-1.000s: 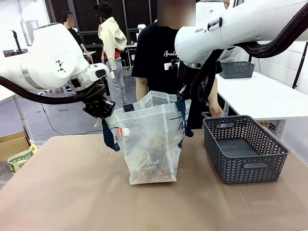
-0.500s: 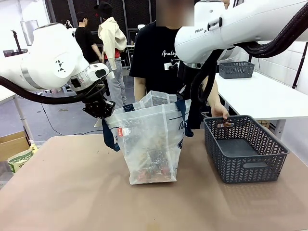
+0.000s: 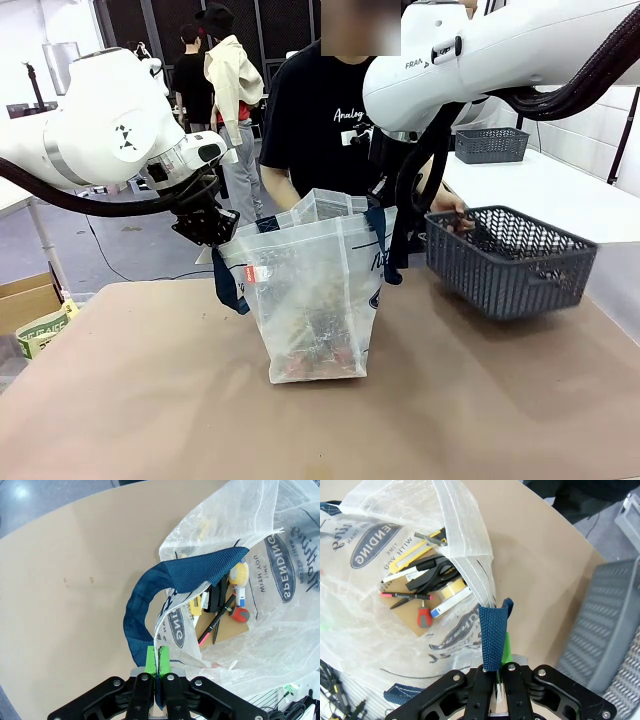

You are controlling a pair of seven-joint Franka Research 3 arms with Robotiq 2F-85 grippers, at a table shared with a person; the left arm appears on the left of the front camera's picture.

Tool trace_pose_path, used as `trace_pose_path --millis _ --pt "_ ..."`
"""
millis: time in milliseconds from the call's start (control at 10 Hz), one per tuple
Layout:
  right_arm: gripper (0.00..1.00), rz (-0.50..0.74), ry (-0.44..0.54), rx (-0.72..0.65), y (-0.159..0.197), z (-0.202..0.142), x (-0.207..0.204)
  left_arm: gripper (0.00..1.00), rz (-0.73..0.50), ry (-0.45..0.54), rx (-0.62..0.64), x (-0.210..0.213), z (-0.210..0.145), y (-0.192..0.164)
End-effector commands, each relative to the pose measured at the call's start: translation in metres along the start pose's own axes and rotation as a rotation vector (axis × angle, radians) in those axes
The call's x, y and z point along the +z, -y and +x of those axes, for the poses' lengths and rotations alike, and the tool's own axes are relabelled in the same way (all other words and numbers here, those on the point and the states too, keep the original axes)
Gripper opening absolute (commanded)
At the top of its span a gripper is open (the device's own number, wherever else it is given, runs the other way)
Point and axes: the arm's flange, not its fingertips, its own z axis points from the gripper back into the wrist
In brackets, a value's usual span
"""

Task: Transfer purchased items from the store into the shopping bag.
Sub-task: Move the Reusable shopping bag to the right side of the table.

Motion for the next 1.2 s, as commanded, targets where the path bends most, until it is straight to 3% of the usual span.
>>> trace_pose_path --millis 0,400,700,1000,1100 --pt "0.0 0.0 0.0 0.0 0.0 0.0 0.0 0.0 0.005 -0.002 -0.006 0.001 0.003 0.005" --pt "0.0 0.013 -0.003 -0.093 -0.017 0.012 0.002 0.0 -0.029 0.01 -0.086 0.006 0.019 0.032" --pt "0.0 0.087 -0.001 -0.308 -0.033 0.027 0.006 0.0 -0.072 -0.012 -0.126 0.005 0.028 0.046" --pt "0.0 0.184 -0.021 -0.475 -0.03 0.03 0.008 0.0 -0.132 0.012 0.001 0.012 0.033 0.046" --pt "0.0 0.105 -0.049 -0.493 -0.022 0.027 0.009 0.0 -0.064 0.008 -0.081 0.005 0.027 0.05"
